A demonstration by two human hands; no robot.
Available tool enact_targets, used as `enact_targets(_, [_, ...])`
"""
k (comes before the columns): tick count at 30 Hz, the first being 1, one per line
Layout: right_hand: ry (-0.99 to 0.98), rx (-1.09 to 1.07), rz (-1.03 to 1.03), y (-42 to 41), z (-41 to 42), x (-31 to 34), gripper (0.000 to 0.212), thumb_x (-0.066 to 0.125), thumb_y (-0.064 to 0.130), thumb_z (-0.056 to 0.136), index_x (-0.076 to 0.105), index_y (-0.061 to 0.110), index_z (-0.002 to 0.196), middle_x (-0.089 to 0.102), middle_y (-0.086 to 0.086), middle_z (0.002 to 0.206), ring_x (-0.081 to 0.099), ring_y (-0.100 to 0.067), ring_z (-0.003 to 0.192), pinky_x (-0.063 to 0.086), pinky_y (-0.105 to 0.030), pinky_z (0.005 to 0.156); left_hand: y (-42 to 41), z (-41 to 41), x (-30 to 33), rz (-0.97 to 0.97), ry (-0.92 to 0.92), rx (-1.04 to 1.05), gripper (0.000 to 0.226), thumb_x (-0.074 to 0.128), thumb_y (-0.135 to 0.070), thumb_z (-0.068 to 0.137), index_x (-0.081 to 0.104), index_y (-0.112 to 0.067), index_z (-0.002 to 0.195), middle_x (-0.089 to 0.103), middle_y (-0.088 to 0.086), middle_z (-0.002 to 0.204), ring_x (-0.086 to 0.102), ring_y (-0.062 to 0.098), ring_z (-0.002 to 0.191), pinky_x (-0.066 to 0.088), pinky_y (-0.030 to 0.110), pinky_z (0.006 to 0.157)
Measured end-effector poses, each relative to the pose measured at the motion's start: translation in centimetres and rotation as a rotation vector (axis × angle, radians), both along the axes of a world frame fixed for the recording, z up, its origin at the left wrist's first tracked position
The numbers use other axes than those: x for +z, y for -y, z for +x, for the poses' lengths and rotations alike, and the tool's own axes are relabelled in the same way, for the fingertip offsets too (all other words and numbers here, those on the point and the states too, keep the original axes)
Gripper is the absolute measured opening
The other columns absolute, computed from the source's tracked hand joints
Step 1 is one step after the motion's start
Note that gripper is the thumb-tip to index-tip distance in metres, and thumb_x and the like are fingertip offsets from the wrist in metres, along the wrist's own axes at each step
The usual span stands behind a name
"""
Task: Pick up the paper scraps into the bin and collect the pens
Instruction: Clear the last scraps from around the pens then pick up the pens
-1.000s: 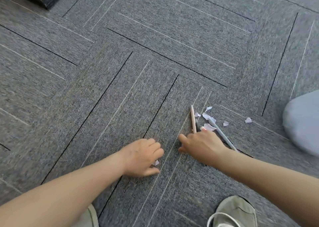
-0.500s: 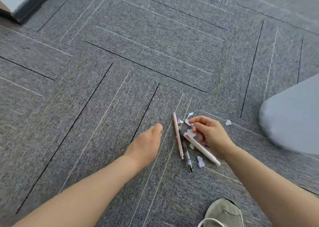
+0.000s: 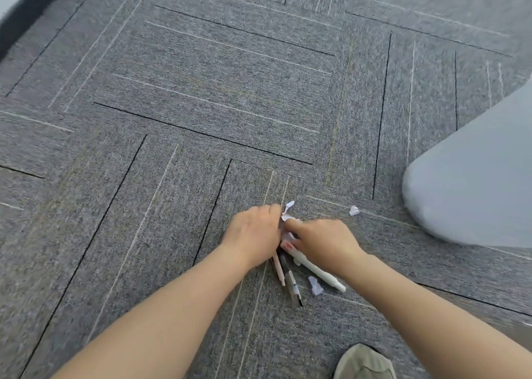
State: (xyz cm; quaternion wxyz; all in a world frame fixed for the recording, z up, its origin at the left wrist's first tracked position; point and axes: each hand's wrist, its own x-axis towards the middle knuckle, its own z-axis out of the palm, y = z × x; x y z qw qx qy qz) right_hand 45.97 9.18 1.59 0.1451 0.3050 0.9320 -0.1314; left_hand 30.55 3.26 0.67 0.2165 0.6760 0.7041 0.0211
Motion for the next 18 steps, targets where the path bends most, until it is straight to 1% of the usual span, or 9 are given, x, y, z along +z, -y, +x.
enact_targets(3, [0.007,-0.004,-0.036,0.2,-0.6,-0.3,0.006,0.047,0.031,0.096,0.049,0.026,0.100,0.059,0.002,0.069,0.058,-0.028,0.062,0.038,-0.031,0.051,-0.2,-0.3,0.0,-0.045,-0.010,0.090,0.022,0.046,-0.034,0.089,0.048,-0.018,0.103,0.064,0.002,0.101,0.063,0.026,0.089,0.050,0.038,0.072])
enact_targets(5, [-0.130,-0.234,-0.165,-0.3,-0.5,-0.1,0.010,0.045,0.029,0.094,0.042,0.024,0.085,0.059,0.000,0.068,0.058,-0.031,0.067,0.043,-0.035,0.055,-0.7,-0.2,0.0,-0.079,-0.028,0.118,0.019,0.048,-0.031,0.088,0.050,-0.018,0.102,0.065,0.003,0.100,0.064,0.028,0.090,0.049,0.038,0.073])
enact_targets(7, [-0.336,-0.517,-0.311,-1.2,-0.2,0.3,0.020,0.047,0.024,0.091,0.040,0.021,0.072,0.055,0.001,0.061,0.052,-0.025,0.061,0.042,-0.036,0.057,-1.5,-0.2,0.1,-0.111,-0.057,0.117,0.012,0.050,-0.024,0.089,0.051,-0.018,0.099,0.064,0.004,0.100,0.064,0.030,0.091,0.043,0.037,0.068])
enact_targets(8, [-0.398,-0.594,-0.347,-1.8,0.0,0.4,0.023,0.048,0.021,0.089,0.042,0.021,0.068,0.055,0.002,0.059,0.050,-0.022,0.058,0.040,-0.034,0.056,-1.8,-0.3,0.2,-0.117,-0.071,0.095,0.008,0.050,-0.019,0.089,0.051,-0.018,0.097,0.064,0.004,0.099,0.064,0.030,0.090,0.040,0.036,0.066])
enact_targets(10, [-0.449,-0.670,-0.453,-2.7,0.3,0.5,0.021,0.050,0.012,0.086,0.049,0.020,0.066,0.058,0.001,0.060,0.049,-0.020,0.055,0.040,-0.032,0.054,-2.2,-0.5,0.3,-0.111,-0.056,0.041,0.005,0.047,-0.014,0.090,0.049,-0.018,0.092,0.062,0.005,0.095,0.063,0.030,0.087,0.040,0.036,0.065])
enact_targets(13, [-0.641,-0.861,-0.787,-3.7,0.9,0.4,0.015,0.043,-0.003,0.081,0.051,0.006,0.071,0.058,-0.013,0.063,0.040,-0.014,0.042,0.033,-0.023,0.041,-2.3,-1.1,0.1,-0.064,0.070,0.063,0.007,0.037,-0.016,0.093,0.040,-0.018,0.087,0.057,0.004,0.085,0.060,0.027,0.074,0.046,0.037,0.063])
enact_targets(15, [-0.804,-0.997,-0.980,-4.1,1.4,0.2,0.020,0.038,-0.005,0.080,0.051,0.007,0.072,0.055,-0.016,0.061,0.029,-0.013,0.037,0.020,-0.019,0.038,-2.4,-1.2,0.1,-0.026,0.150,0.083,0.010,0.032,-0.017,0.095,0.036,-0.018,0.086,0.053,0.003,0.076,0.057,0.026,0.065,0.048,0.039,0.058])
enact_targets(16, [-0.871,-1.038,-1.039,-4.3,1.7,-0.1,0.022,0.037,-0.004,0.078,0.051,0.009,0.068,0.055,-0.015,0.060,0.027,-0.014,0.037,0.018,-0.020,0.039,-2.4,-1.0,0.1,-0.021,0.175,0.073,0.010,0.030,-0.017,0.096,0.035,-0.018,0.087,0.052,0.002,0.073,0.056,0.026,0.062,0.047,0.039,0.055])
enact_targets(18, [-0.979,-1.083,-1.125,-4.3,2.1,-0.5,0.023,0.036,-0.002,0.075,0.050,0.010,0.060,0.056,-0.013,0.061,0.029,-0.015,0.039,0.022,-0.020,0.040,-2.6,-0.6,0.2,-0.015,0.206,0.042,0.008,0.029,-0.016,0.097,0.033,-0.016,0.090,0.053,0.003,0.068,0.053,0.025,0.056,0.038,0.036,0.047])
